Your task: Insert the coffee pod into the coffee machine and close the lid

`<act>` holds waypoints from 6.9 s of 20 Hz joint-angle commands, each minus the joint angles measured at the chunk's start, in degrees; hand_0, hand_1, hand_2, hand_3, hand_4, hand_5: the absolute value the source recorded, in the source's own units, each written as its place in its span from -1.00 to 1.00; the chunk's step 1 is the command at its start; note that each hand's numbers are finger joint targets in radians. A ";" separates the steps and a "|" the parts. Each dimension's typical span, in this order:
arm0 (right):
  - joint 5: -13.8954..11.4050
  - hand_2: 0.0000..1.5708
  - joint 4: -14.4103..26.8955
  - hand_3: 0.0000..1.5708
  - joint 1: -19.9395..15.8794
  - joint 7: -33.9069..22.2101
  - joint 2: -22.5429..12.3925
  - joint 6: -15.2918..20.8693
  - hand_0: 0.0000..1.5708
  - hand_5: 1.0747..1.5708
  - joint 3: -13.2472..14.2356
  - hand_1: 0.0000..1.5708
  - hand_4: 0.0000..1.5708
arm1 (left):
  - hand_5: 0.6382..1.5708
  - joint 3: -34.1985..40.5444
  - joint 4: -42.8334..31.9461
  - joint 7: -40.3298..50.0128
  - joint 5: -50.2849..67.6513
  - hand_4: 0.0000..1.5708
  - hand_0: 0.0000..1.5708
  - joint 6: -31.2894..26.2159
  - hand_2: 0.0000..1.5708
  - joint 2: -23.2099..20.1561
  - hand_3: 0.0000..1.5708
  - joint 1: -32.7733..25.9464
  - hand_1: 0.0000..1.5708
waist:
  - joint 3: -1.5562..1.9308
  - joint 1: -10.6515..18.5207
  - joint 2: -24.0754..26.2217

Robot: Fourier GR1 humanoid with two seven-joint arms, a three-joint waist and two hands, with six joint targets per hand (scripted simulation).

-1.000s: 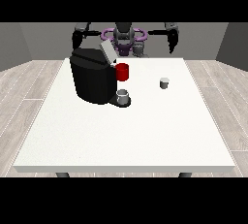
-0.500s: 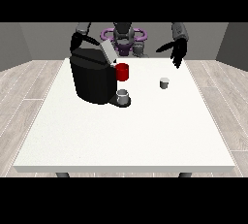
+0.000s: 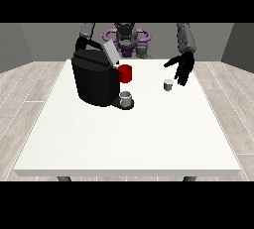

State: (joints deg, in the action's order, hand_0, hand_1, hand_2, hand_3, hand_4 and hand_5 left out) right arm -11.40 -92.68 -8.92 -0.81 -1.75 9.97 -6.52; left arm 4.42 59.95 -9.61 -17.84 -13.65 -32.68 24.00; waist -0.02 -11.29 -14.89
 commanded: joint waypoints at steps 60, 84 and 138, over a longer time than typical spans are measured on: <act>0.81 -1.00 23.13 -1.00 -6.93 2.08 1.71 1.07 -1.00 1.00 1.79 -1.00 -1.00 | 1.00 -2.69 -18.41 1.71 -22.78 -0.32 0.80 -9.69 0.81 9.66 0.75 33.75 0.80 | 0.03 -1.06 9.53; 0.29 -1.00 17.15 -1.00 -15.96 -0.36 -0.69 1.66 -1.00 1.00 6.60 -1.00 -1.00 | 1.00 1.63 -21.62 5.30 -23.26 -0.40 0.54 -9.20 0.63 7.05 0.58 45.53 0.54 | 0.02 -5.47 -1.45; 1.07 -1.00 20.04 -1.00 -20.64 0.25 -2.60 2.66 -1.00 1.00 10.33 -1.00 -0.92 | 1.00 1.58 -23.42 -1.06 -29.35 -1.00 0.57 -0.44 0.53 5.91 0.21 52.39 0.57 | 0.05 -6.74 -7.39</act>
State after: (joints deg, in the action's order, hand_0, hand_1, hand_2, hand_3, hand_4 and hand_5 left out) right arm -10.12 -74.05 -27.97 -1.72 -4.60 11.50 3.11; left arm 5.33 35.74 -11.26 -47.33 -15.58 -27.50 73.61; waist 0.01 -18.12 -20.69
